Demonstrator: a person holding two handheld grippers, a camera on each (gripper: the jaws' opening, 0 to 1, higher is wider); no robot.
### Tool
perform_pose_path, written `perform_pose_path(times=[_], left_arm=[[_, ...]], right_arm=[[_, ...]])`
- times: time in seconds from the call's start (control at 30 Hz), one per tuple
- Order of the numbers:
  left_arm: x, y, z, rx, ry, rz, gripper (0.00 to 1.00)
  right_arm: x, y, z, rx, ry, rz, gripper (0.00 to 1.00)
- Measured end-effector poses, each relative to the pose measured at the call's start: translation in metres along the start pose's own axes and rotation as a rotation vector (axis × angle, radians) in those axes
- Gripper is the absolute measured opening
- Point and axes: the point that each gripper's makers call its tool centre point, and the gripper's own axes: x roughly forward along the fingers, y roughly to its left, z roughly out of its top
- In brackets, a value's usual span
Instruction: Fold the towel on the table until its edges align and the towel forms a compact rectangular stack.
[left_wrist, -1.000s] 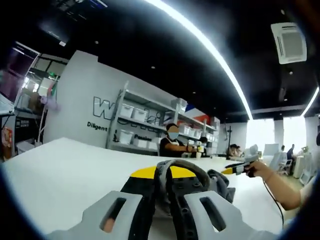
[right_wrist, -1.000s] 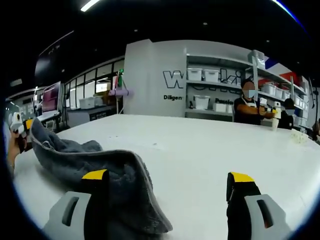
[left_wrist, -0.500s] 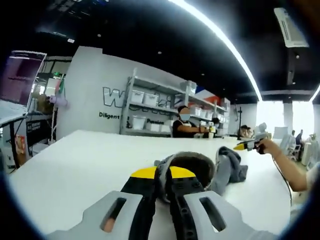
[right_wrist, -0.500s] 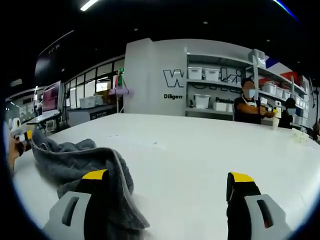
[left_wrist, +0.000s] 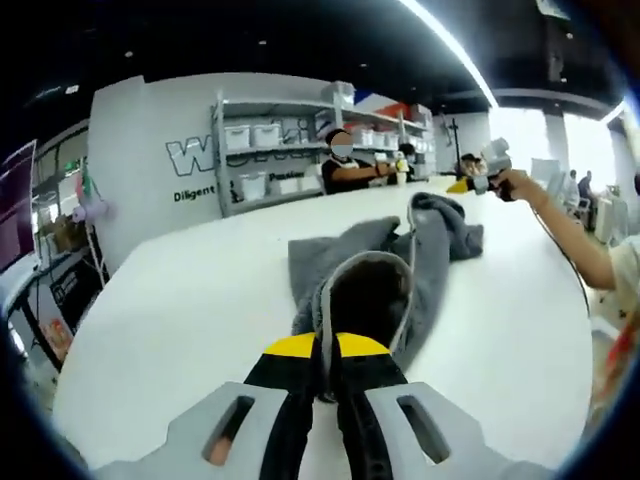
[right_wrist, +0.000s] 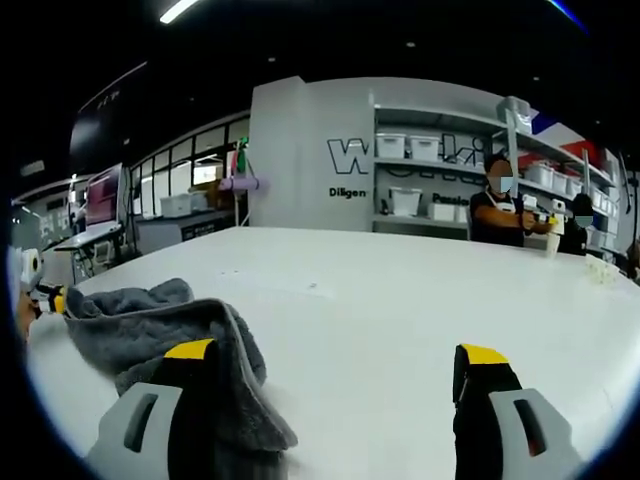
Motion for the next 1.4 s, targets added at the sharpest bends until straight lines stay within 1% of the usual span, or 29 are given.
perform_pose_path(times=[0.07,0.23,0.37,0.43,0.47,0.5,0.63,0.7,0.87,1.07,1.13,1.17,1.27,1.37,1.4], left_arm=[[0.002,-0.004,-0.006,0.022,0.03,-0.008,0.04],[0.006,-0.001,-0.013,0.013,0.047,-0.015,0.04],[0.006,-0.002,-0.013,0.012,0.042,-0.022,0.06],[0.006,-0.003,-0.013,0.012,0.036,-0.028,0.09],[0.006,-0.005,-0.01,0.02,0.024,-0.033,0.11],[0.005,-0.006,-0.009,0.023,0.017,-0.034,0.15],[0.001,-0.006,0.003,0.022,-0.029,-0.026,0.28],[-0.001,-0.006,0.009,0.02,-0.052,-0.02,0.31],[-0.01,-0.009,0.034,-0.011,-0.157,-0.027,0.35],[-0.02,-0.012,0.061,-0.034,-0.25,-0.039,0.46],[-0.02,-0.012,0.066,-0.046,-0.261,-0.038,0.52],[-0.019,-0.011,0.071,-0.057,-0.269,-0.034,0.58],[-0.013,-0.008,0.083,-0.083,-0.289,-0.02,0.72],[-0.005,-0.01,0.092,-0.085,-0.287,-0.016,0.81],[-0.002,-0.011,0.094,-0.083,-0.287,-0.015,0.82]], right_arm=[[0.0,0.0,0.0,0.002,0.001,0.0,0.99],[0.0,0.0,-0.001,0.008,0.002,0.003,0.99],[0.001,-0.001,-0.002,0.009,0.008,0.004,0.99],[0.002,-0.001,-0.002,0.01,0.01,0.004,0.99],[0.002,-0.002,-0.002,0.012,0.009,0.004,0.99],[0.002,-0.002,-0.002,0.013,0.008,0.004,0.99],[0.001,-0.002,-0.002,0.015,0.008,0.003,0.99],[0.001,-0.002,-0.002,0.015,0.009,0.004,0.99],[0.001,-0.002,-0.003,0.016,0.011,0.005,0.99],[0.0,-0.001,-0.003,0.017,0.013,0.007,1.0],[0.0,-0.001,-0.002,0.02,0.008,0.009,0.99],[0.0,-0.001,-0.001,0.021,0.006,0.009,0.99],[-0.001,-0.001,0.0,0.023,0.002,0.009,1.0],[-0.001,-0.001,0.0,0.024,0.002,0.009,1.0],[-0.001,-0.001,-0.001,0.025,0.002,0.01,1.0]])
